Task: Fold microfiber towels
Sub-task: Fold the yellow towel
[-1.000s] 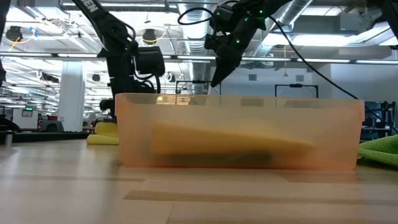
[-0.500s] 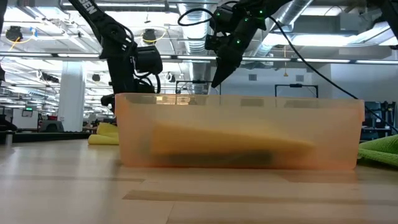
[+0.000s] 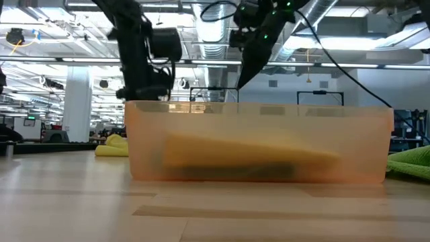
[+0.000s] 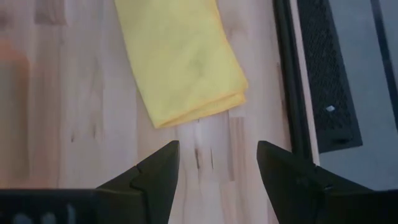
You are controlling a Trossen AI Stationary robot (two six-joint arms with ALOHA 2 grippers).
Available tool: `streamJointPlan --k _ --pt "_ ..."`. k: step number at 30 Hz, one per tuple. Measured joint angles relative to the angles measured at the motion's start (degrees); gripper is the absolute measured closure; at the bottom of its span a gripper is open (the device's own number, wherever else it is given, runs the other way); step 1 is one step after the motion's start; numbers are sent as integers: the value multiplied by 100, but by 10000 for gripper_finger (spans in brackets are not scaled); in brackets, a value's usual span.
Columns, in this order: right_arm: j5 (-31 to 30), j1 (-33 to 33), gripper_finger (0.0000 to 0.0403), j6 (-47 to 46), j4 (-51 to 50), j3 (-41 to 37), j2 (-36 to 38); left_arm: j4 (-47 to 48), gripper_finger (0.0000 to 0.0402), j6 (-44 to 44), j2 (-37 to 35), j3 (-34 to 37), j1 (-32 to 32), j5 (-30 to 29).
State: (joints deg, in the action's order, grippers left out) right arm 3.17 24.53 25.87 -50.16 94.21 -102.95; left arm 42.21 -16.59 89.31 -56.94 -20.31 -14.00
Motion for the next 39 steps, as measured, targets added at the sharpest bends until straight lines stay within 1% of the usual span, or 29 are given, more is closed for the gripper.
streamJointPlan --k 3,6,8,10,12,14,16,23,26,33,39 --pt "260 31 163 2 -141 -2 237 368 235 -439 -131 -7 388 106" --pt "919 102 163 11 -115 2 507 566 235 -912 -150 0 701 372" --pt "1422 196 163 91 -120 2 621 563 235 -1106 -126 51 903 391" --pt "1771 275 163 112 -120 2 711 599 235 -1251 -111 161 1079 261" --pt "1943 360 163 108 -106 2 786 597 235 -1387 -111 259 1187 11" --pt "1971 437 163 66 -134 2 819 595 235 -1486 -111 335 1228 -253" --pt "1972 498 163 -63 -131 2 819 586 235 -1532 -111 414 1226 -364" --pt "1989 631 163 -651 -126 2 819 442 235 -1544 -111 802 1052 -327" --pt "2093 629 163 -810 -124 2 819 437 235 -1539 -111 875 980 -330" --pt "2345 589 163 -1346 83 2 819 -151 235 -1102 -106 1147 803 -324" --pt "2403 550 163 -1581 215 2 819 -302 235 -801 -106 1239 679 -625"
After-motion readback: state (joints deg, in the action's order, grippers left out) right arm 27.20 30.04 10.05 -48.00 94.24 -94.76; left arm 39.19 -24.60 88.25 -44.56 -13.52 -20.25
